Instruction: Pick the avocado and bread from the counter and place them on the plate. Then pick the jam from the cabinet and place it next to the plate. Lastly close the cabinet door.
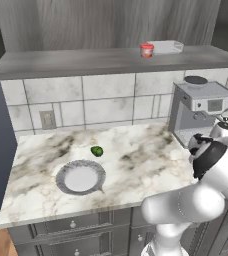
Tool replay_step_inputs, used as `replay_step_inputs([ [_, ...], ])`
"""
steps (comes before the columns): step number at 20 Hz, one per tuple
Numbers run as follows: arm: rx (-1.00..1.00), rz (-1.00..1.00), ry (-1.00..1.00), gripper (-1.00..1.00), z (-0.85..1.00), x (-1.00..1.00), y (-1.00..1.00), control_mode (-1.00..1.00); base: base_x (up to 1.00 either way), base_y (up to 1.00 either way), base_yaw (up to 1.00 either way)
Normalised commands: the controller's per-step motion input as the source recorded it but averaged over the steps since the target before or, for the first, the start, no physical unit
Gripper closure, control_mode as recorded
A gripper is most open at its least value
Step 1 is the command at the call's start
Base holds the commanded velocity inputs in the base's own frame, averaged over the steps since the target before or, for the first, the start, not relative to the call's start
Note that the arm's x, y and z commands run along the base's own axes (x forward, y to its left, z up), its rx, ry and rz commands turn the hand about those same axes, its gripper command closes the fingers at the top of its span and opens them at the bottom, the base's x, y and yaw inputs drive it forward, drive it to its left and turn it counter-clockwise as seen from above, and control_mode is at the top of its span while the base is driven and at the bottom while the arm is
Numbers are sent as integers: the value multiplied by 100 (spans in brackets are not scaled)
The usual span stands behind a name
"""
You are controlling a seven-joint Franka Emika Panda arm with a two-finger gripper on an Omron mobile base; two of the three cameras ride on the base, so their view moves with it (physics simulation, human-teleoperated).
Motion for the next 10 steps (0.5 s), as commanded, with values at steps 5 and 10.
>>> replay_step_inputs([
  [5,0,0,0,-100,-5,12,-5,-100,0,0,0],
  [10,0,0,0,-100,-7,15,-1,-100,0,0,0],
])
